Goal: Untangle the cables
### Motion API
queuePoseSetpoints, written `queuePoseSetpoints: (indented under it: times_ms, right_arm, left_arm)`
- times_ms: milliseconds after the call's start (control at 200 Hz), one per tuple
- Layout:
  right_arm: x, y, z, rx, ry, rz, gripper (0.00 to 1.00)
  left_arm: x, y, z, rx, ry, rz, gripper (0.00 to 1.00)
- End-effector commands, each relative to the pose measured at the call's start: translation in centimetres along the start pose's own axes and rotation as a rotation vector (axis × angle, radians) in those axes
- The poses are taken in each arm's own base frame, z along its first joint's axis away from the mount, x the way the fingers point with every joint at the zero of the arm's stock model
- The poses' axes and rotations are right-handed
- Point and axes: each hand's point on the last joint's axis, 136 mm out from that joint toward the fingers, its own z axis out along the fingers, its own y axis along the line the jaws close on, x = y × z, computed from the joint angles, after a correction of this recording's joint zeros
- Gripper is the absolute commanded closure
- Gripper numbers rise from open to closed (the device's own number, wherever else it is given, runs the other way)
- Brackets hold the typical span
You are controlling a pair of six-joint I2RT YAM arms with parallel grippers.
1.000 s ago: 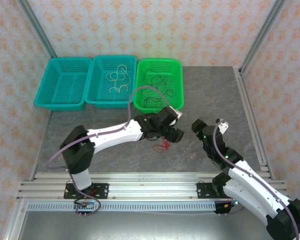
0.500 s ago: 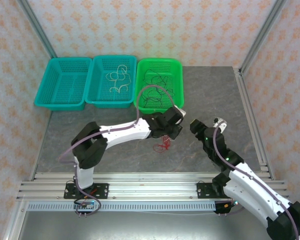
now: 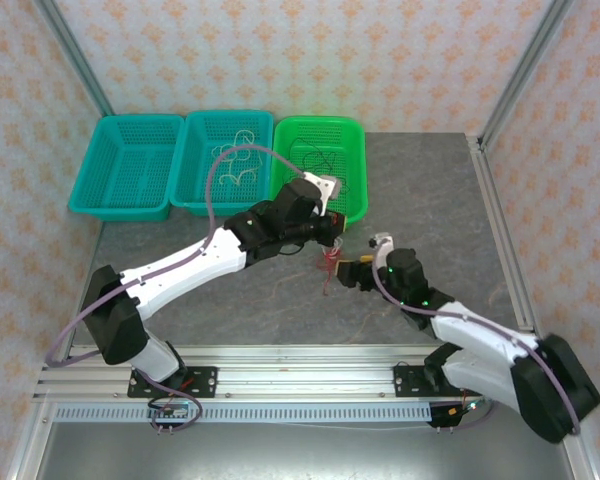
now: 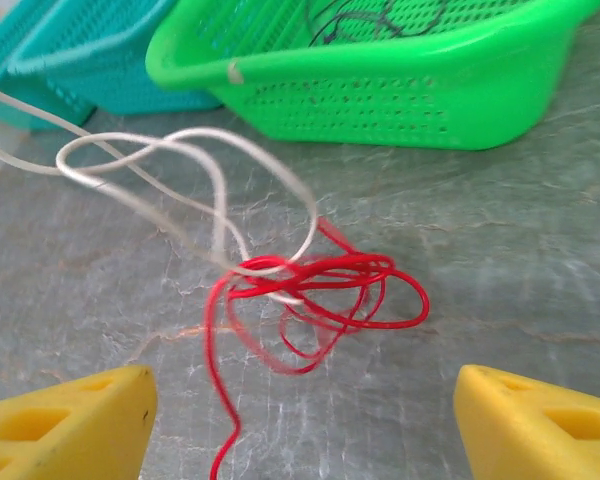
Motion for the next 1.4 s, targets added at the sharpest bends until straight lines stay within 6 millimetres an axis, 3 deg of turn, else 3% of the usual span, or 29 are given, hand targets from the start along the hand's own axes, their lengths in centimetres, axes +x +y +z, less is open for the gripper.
queuePoseSetpoints:
  times_ms: [0,80,145,255,320,515,631,841,971,1156,1256,1396]
  right_arm:
    - [-3.6,3.0,2.4,-0.094,-0.087,-0.121,0.20]
    - [-3.7,3.0,4.8,-0.075,-0.066,-0.132,0.21]
    - [-3.4,1.4,6.6,0.013,-0.054,-0.085,0.26]
    - [-2.9,-1.0,7.8,0.119,-0.081,0.026,0.52]
    - [-2.3,-2.6,7.6,0.188,-0.100,0.094,0.62]
    - [0.4,-7.3,5.4,0.417,-0.085,0.251,0.67]
    - [2.2,-10.6,4.0,0.568,-0.053,0.444,0.76]
    - [2.7,-11.3,3.2,0.551,-0.090,0.554,0.83]
    - [1.9,-10.8,2.4,0.536,-0.099,0.541,0.80]
    - [-1.8,-6.8,0.9,0.365,-0.121,0.473,0.64]
    - [-4.4,-4.9,-1.9,0.304,-0.172,0.418,0.49]
    - [-7.5,-4.4,-7.0,0.307,-0.341,0.412,0.35]
  left_arm:
    - [-1.5,-2.2,-1.6,0.091,-0.032,-0.040,1.00]
    - [-2.2,-2.7,-2.6,0.112,-0.053,-0.057,1.00]
    - [-2.6,-3.0,-3.6,0.123,-0.071,-0.066,1.00]
    - [-3.6,-2.8,-5.8,0.129,-0.115,-0.108,1.00]
    - [-4.3,-2.5,-7.4,0.136,-0.156,-0.141,1.00]
    - [-7.3,-0.7,-14.3,0.123,-0.325,-0.213,1.00]
    - [-8.2,1.3,-17.5,0.058,-0.389,-0.225,1.00]
    - [-8.2,4.8,-20.4,-0.051,-0.428,-0.266,1.00]
    - [-8.9,6.2,-22.3,-0.084,-0.481,-0.281,1.00]
    - [-11.5,7.5,-24.9,-0.131,-0.547,-0.271,1.00]
    - [-13.6,8.0,-26.4,-0.194,-0.580,-0.205,1.00]
    - [-17.1,9.4,-27.0,-0.271,-0.620,-0.143,1.00]
